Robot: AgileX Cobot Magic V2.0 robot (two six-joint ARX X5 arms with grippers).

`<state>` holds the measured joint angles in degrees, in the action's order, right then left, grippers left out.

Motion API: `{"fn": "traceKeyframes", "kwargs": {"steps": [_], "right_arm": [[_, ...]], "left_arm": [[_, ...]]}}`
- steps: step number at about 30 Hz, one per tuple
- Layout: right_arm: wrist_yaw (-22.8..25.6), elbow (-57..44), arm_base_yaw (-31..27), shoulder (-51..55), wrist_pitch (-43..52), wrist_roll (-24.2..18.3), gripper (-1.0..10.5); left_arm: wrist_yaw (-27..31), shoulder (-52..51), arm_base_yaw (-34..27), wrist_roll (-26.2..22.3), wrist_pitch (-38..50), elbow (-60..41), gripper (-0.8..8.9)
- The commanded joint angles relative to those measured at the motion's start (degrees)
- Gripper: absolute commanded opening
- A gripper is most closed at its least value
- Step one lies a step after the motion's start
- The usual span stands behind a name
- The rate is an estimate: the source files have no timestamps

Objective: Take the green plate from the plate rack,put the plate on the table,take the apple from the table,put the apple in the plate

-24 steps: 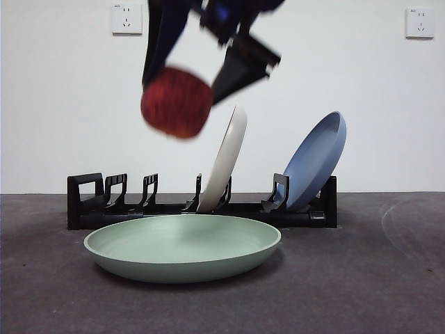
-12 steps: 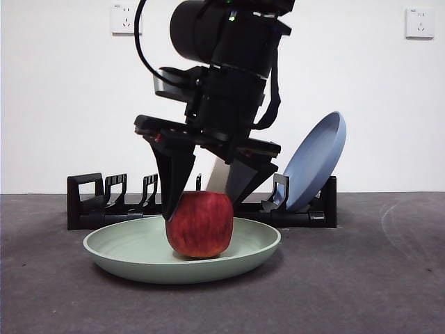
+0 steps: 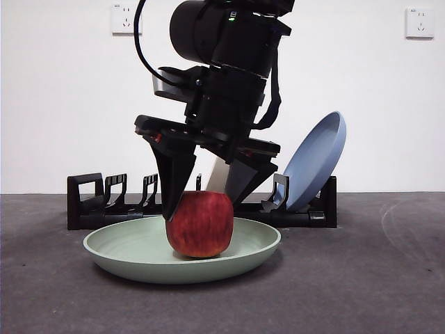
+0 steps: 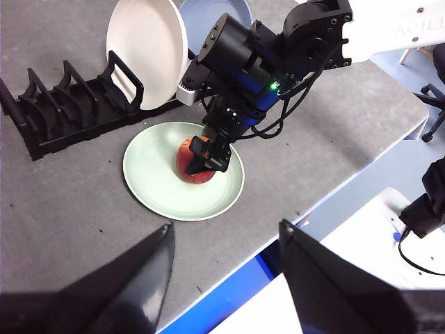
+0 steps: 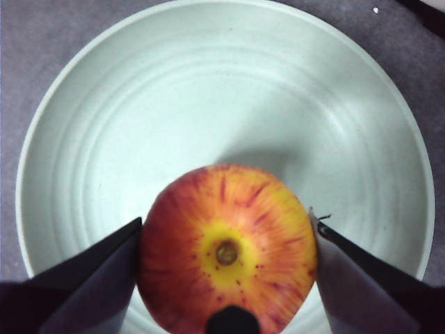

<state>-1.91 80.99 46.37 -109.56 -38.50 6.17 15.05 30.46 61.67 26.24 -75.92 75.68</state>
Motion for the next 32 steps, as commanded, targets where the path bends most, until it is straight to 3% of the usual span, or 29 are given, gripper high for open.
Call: {"fn": "traceKeyframes", "kwargs": {"steps": [1,9,18,32], "right_arm": [[0.04,-0.07,0.07,-0.96,-0.48,-0.37,5.5],[-0.26,0.87,0.07,0.07,-1.57,-0.17,5.4],[-0.22,11.37,0.07,4.70,-14.91,-1.73,5.4],[0.92,13.88,0.07,31.02,-31.87,-3.52,5.4]], "left_arm": [[0.22,-0.31,0.15,0.57,0.35,-0.22,2.52],[0.20,-0.31,0.15,0.57,0.46,-0.22,2.52],[0.79,-0.28,0.15,0.57,1.18,-0.22,2.52],[5.75,4.66,0.15,0.39,2.29,-0.22,2.52]]}}
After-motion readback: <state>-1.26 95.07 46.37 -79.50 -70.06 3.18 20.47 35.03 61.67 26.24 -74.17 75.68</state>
